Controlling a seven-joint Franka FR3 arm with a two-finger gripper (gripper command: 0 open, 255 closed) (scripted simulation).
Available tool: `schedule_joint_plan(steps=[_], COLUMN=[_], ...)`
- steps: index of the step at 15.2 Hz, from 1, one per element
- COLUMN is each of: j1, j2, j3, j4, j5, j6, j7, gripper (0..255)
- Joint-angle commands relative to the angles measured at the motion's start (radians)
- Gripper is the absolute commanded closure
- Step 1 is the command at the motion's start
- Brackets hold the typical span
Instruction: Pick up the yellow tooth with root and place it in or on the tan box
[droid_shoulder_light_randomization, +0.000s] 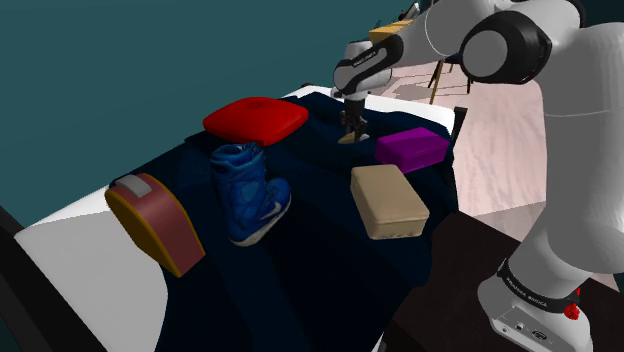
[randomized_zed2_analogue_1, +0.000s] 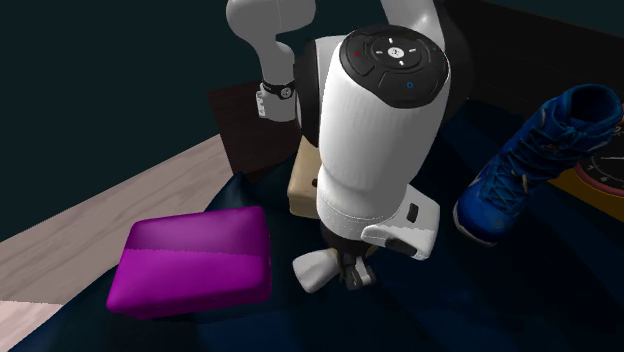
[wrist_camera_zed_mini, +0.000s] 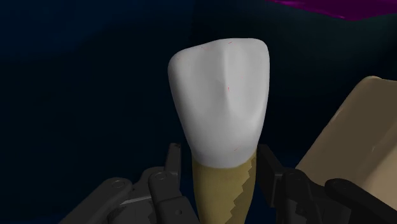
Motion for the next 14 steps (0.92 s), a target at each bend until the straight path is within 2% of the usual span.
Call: schedule_joint_plan(steps=[1,12,14], j1=[0.001,0.004,0.031], j2=[-0.01,-0.058,-0.143], j3=[-0.002,-0.01,-0.014], j4=[0.013,0.084,-0.039], j5=[-0.004,-0.021,-0.043], j6=[-0.022,-0.14,-0.099], j7=[0.003,0.013,0.033], gripper=[255,255,255])
